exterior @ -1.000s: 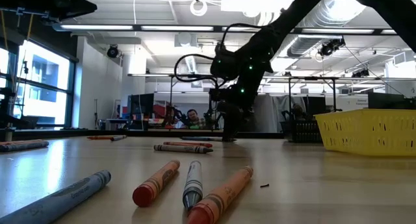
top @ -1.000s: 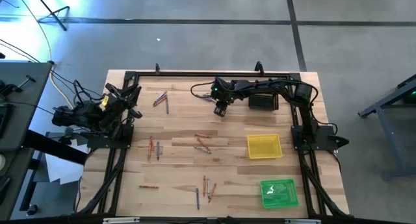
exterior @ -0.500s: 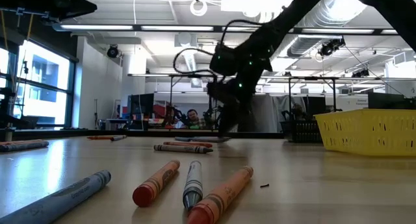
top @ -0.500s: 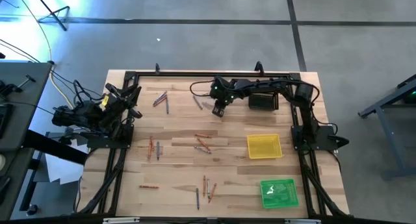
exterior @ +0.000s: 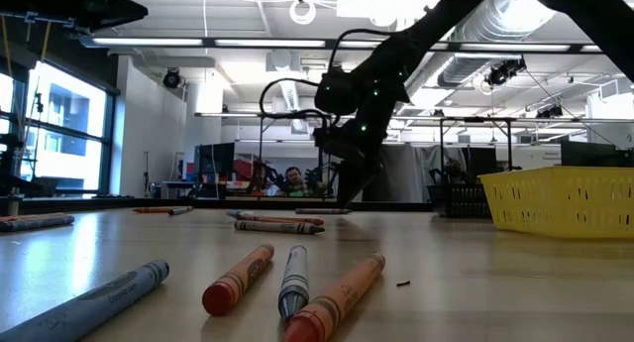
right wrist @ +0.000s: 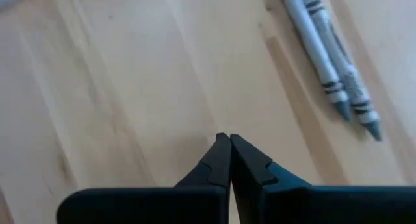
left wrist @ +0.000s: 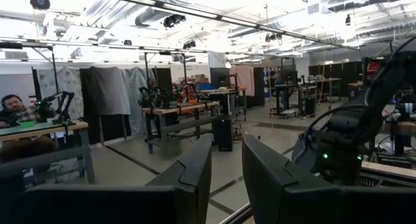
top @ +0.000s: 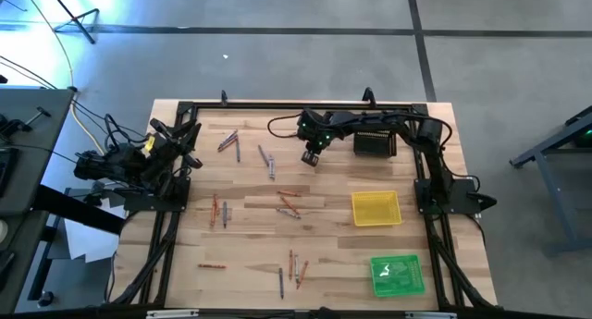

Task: Sort crayons
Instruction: Put the gray crayon into the black basket

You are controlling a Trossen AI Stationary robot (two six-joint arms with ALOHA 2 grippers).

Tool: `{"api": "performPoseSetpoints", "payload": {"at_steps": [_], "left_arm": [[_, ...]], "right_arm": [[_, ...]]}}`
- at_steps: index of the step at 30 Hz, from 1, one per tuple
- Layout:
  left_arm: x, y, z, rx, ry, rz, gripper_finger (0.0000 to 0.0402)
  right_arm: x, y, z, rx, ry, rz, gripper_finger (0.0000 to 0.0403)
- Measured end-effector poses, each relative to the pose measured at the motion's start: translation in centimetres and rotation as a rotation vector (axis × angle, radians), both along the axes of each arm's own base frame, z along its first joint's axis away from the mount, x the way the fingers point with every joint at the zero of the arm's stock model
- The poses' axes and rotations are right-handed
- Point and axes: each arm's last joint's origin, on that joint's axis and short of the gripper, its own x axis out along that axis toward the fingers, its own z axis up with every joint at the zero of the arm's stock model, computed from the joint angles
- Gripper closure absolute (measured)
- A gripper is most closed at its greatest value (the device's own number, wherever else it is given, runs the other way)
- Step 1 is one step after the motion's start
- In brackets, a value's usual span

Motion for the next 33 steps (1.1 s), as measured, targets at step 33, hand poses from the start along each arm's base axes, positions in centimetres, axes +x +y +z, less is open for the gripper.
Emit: {"api": "performPoseSetpoints", "payload": {"at_steps": [33], "left_arm": [[0.06,-0.01,-0.11,-0.006,0.005,-0.004,0.0328]], "right_arm": [[0.04,0.46,0.45,0.142,-0.052,0.104,0.0391]]}}
